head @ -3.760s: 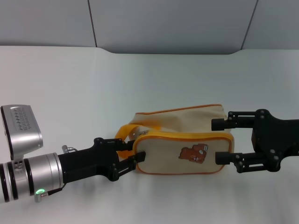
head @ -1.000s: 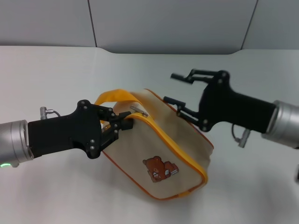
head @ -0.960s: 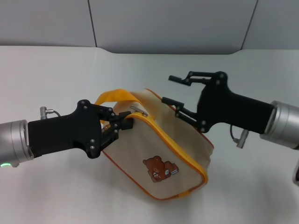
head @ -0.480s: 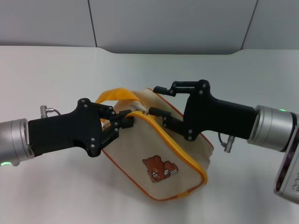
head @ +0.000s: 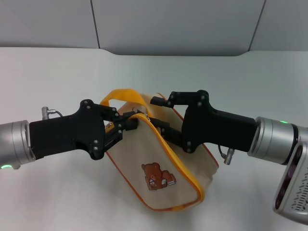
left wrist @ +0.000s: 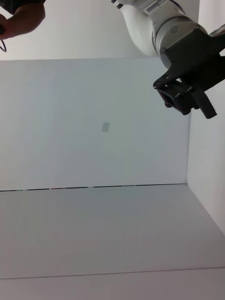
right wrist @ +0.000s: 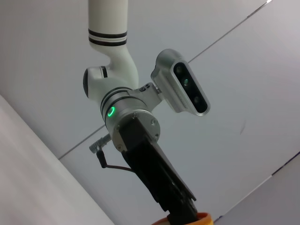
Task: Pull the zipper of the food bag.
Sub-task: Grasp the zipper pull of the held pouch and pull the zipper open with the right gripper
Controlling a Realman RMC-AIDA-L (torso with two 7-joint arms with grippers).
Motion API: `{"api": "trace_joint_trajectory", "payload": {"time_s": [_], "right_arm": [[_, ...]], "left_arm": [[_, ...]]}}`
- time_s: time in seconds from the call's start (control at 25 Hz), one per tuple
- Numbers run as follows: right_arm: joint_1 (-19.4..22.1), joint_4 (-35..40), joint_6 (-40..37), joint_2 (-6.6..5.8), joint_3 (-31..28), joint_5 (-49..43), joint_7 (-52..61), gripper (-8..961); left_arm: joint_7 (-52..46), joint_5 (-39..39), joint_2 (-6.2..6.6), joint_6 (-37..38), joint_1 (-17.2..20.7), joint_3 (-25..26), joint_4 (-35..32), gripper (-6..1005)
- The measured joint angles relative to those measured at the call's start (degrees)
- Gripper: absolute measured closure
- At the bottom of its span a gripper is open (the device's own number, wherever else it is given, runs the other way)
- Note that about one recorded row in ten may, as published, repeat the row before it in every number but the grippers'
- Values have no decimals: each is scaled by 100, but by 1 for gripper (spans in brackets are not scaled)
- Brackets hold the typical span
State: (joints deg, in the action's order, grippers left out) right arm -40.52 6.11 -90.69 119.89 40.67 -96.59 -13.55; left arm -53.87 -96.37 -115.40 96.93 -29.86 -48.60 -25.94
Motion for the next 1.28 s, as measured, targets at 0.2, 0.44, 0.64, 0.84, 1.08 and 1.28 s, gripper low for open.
{"api": "trace_joint_trajectory", "payload": {"time_s": [0.2,0.44,0.64,0.84,1.08,1.28], "right_arm": [[37,2,-55,0,-90,59,-53,586],[12,-20,-57,-1,-57,74,-156,587],[-39,-122,-57,-1,22,35,-167,587],[-75,-194,-58,-1,81,50,-167,586],[-41,-158,-61,0,-26,73,-165,587],[-72,-134,-62,-1,-20,87,-162,588]], "left_arm": [[-27,11,27,33,13,21,-17,943],[-103,-4,35,60,38,-2,-78,943],[-105,-14,36,65,30,5,-78,942],[-112,-17,39,61,10,29,-79,942],[-115,-18,60,63,45,41,-79,942],[-115,-20,72,63,55,32,-79,943]]}}
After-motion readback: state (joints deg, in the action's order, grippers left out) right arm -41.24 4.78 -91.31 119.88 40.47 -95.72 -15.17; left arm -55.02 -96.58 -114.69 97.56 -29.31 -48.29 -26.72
